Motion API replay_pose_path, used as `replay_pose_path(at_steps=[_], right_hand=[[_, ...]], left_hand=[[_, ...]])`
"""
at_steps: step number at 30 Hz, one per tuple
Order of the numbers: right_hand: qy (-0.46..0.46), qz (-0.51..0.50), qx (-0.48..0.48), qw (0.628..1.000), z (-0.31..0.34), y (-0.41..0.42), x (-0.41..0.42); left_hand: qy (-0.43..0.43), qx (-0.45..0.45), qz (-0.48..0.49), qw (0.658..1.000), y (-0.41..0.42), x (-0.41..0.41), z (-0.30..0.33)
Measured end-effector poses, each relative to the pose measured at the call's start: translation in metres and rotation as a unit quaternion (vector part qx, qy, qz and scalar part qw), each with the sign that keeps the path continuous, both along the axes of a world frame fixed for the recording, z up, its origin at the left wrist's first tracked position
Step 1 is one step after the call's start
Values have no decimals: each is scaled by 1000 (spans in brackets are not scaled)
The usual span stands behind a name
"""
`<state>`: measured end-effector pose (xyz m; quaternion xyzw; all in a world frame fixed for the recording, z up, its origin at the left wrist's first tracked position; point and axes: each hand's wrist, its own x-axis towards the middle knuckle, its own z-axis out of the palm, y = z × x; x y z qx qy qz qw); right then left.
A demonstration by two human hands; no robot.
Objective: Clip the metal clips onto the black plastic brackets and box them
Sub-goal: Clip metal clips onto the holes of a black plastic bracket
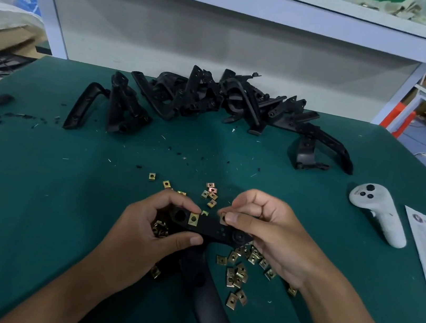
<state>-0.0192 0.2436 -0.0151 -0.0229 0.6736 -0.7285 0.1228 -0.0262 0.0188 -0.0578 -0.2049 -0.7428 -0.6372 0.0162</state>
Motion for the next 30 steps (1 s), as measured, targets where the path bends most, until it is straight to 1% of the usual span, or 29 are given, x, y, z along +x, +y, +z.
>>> replay_pose_path(at_steps=[4,12,15,19,22,30], right_hand=[[-5,7,-20,1000,1,2,0],[46,5,51,998,1,1,1],[49,-1,58,997,0,1,1],[94,-4,68,993,3,1,3],[99,2,75,992,2,0,4],[107,-10,52,993,-1,-2,3]], left_hand=[[-1,1,-4,1000,1,1,0],[-24,10,-2,1000,0,1,0],[-24,8,3,1000,2,2,1],[-36,16,-2,999,1,2,3],[-41,18,-9,999,0,2,4],[-35,33,19,999,2,1,0]])
